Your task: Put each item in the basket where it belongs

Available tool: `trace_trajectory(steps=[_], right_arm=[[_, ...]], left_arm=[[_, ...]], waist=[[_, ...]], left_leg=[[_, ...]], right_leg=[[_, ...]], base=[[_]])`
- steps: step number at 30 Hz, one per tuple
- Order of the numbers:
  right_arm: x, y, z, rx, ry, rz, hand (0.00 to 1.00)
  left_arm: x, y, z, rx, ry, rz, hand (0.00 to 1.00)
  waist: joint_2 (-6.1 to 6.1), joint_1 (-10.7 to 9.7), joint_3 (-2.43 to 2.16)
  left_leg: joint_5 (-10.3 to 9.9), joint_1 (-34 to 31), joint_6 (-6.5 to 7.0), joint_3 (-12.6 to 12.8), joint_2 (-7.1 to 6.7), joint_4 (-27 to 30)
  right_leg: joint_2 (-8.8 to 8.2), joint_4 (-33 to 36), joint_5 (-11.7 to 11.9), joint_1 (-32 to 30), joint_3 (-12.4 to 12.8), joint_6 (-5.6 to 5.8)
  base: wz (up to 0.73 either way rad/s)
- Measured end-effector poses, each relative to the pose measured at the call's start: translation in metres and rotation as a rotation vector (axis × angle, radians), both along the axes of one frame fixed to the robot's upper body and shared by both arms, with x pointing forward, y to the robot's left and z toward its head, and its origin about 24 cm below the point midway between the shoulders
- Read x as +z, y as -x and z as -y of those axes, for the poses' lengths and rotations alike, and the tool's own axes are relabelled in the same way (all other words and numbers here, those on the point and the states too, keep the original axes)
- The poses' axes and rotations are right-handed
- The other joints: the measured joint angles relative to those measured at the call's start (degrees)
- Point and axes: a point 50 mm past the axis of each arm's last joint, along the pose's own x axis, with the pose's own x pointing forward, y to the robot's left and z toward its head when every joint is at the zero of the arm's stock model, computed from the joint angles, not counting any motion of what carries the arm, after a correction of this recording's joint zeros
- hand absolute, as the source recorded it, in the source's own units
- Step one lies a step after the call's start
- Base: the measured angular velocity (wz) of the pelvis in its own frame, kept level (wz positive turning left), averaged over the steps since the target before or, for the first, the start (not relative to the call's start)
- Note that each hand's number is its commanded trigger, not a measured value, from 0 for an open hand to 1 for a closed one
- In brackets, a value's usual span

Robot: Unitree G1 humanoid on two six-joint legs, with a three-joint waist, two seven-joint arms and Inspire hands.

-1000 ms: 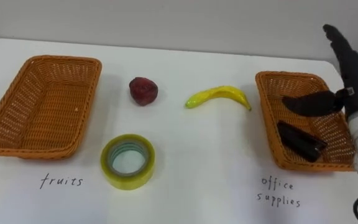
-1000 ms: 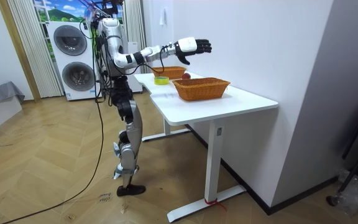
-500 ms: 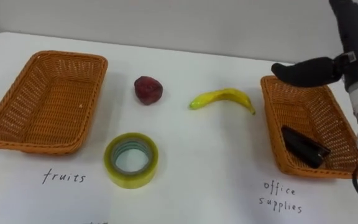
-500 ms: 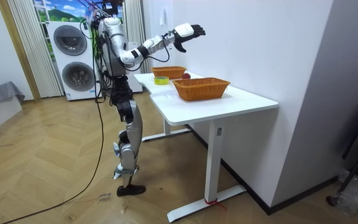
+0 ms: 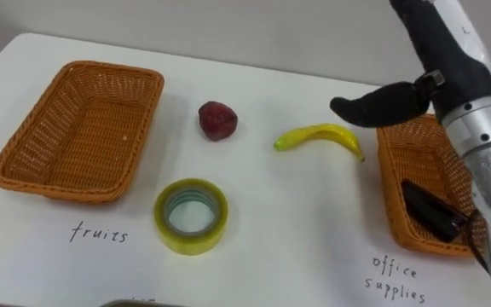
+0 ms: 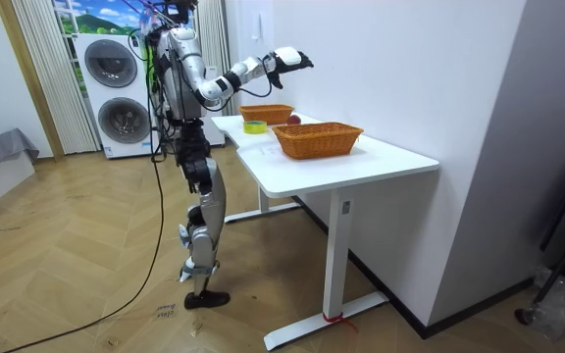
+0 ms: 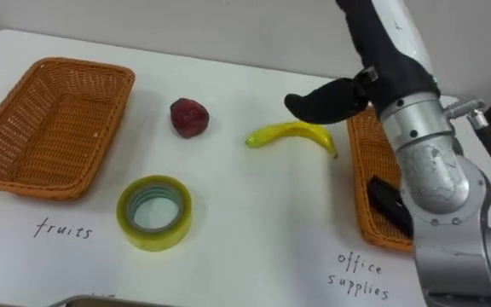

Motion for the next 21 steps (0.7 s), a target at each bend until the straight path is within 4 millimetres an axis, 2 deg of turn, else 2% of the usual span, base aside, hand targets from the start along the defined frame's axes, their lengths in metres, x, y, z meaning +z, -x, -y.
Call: trace_trajectory(steps=[3,5,7,14,21], right_arm=[[-0.013,-0.005,-0.010,0.051,-0.008,-0.081,0.00],[-0.022,-0.007,-0.014,0.079,-0.011,-0.137,0.00],[-0.030,-0.009,-0.015,0.090,-0.017,-0.193,0.00],[-0.050,-0.013,-0.018,0.101,-0.029,-0.304,0.00],[-0.062,-0.014,-0.025,0.131,-0.071,-0.365,0.00]], left_arm=[[0.000,-0.003,0.000,-0.004,0.003,0.003,0.00],[0.000,-0.007,0.000,-0.008,0.005,0.011,0.00],[0.000,-0.009,0.000,-0.009,0.010,0.016,0.00],[-0.001,-0.011,0.001,-0.017,0.009,0.000,0.00],[-0.001,-0.012,0.002,-0.014,0.007,-0.011,0.00]], waist=[[0.11,0.9,0.15],[0.12,1.2,0.40],[0.00,1.4,0.85],[0.16,1.4,1.00],[0.51,1.6,0.61]], left_leg=[[0.1,0.0,0.01,-0.2,0.01,0.1],[0.1,-0.3,0.01,-0.6,-0.03,0.4],[0.1,-0.8,0.03,-1.4,-0.17,0.7],[0.1,-1.3,0.09,-3.3,-0.78,1.3],[0.1,-1.3,0.10,-3.7,-0.86,1.6]], right_leg=[[-0.07,-0.1,0.0,0.0,-0.1,0.00],[-0.16,-0.1,0.0,0.1,-0.3,0.00],[-0.32,-0.1,0.0,0.1,-1.3,0.02],[-0.41,-0.1,0.0,0.6,-1.7,0.02],[-0.58,-0.1,0.0,0.9,-3.1,0.02]], base=[[0.04],[0.11],[0.17],[0.14],[0.04]])
